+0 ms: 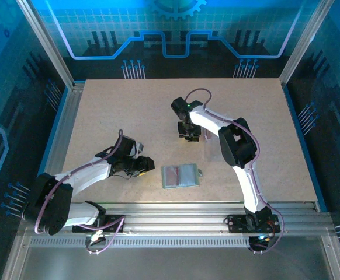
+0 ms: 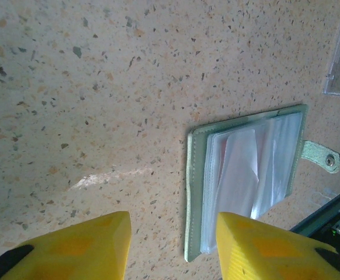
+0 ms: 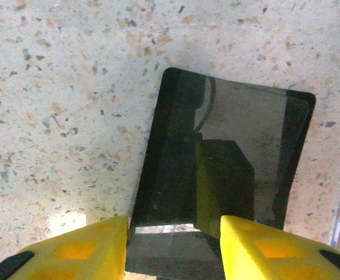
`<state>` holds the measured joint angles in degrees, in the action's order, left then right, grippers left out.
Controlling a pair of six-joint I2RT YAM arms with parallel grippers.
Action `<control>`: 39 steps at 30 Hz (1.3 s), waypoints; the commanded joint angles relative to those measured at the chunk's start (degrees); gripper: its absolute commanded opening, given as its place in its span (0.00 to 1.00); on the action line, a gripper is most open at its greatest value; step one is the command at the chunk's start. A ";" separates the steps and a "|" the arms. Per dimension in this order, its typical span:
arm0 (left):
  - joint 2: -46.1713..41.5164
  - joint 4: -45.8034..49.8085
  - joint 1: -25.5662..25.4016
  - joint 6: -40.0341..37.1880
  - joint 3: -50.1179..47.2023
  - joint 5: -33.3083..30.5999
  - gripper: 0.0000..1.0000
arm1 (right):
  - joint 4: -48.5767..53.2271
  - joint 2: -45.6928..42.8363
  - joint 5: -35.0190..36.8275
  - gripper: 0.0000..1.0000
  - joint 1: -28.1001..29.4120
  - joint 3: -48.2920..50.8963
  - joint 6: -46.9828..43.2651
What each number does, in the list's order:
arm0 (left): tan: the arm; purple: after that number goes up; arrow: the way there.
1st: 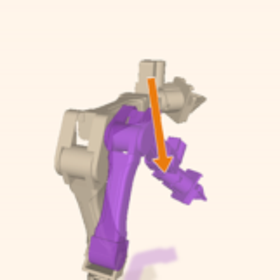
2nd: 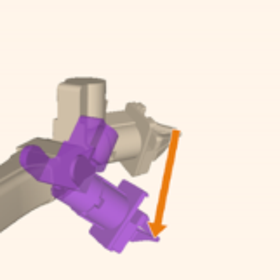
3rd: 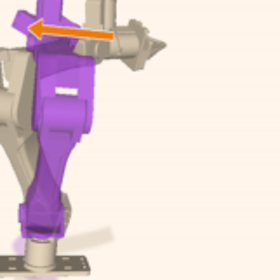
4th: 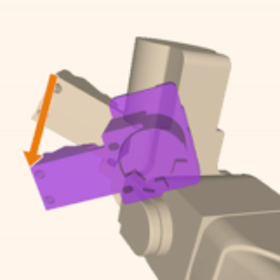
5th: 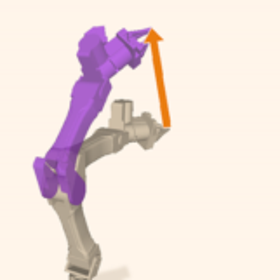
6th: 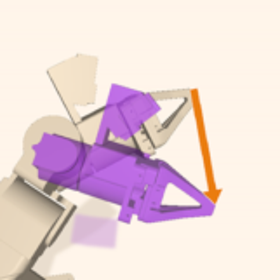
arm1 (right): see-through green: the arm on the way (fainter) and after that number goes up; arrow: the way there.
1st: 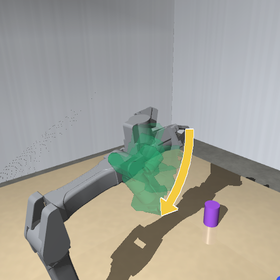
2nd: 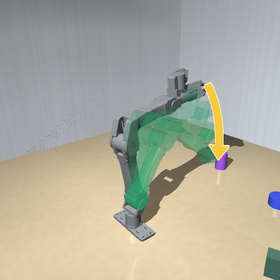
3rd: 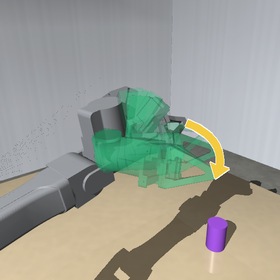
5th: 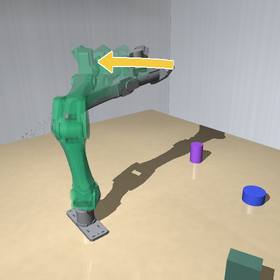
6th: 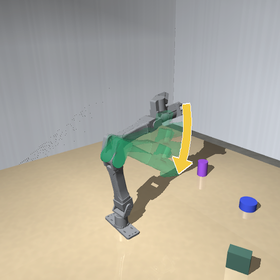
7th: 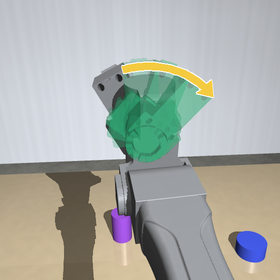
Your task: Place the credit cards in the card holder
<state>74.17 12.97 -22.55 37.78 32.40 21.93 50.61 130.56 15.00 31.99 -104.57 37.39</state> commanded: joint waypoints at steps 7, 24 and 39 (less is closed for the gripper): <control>-0.57 -1.17 0.49 0.63 -1.25 1.01 0.44 | -0.03 0.33 -3.05 0.27 0.93 3.38 -1.26; 1.94 -3.04 0.48 2.03 0.37 1.71 0.43 | -1.40 -7.42 -6.05 0.35 4.27 7.88 -5.42; 2.47 -3.30 0.48 2.13 -0.02 1.88 0.42 | 3.56 -4.69 -1.88 0.57 1.97 1.92 -6.88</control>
<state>75.92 10.13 -22.55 39.07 31.99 22.35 51.83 125.21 13.06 34.94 -100.36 31.00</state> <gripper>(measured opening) 0.420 0.562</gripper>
